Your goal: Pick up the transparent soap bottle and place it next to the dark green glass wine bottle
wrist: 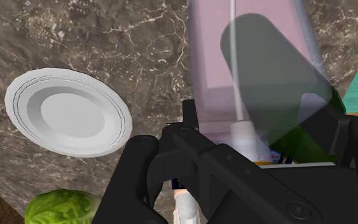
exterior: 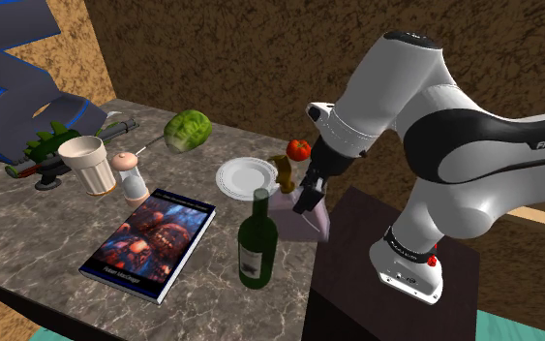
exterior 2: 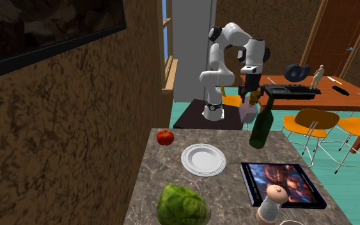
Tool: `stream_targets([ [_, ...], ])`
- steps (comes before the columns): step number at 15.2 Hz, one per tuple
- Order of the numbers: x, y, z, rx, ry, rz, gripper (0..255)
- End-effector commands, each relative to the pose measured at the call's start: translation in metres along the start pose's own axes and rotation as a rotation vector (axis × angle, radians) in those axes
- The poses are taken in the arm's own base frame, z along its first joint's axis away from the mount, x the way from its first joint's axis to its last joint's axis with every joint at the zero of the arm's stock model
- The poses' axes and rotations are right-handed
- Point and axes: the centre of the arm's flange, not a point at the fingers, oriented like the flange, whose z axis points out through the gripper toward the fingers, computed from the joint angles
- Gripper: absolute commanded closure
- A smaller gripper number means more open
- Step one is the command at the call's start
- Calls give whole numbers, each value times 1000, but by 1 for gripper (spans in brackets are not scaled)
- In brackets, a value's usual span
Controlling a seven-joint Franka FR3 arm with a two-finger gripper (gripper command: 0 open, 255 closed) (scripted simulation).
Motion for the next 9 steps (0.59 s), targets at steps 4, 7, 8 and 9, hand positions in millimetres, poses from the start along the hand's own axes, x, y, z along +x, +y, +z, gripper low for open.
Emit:
stream_targets([
  [4,-7,0,26,0,1,0,255],
  [7,-11,0,42,0,1,0,255],
  [8,-12,1,47,0,1,0,255],
  [9,-13,1,52,0,1,0,255],
])
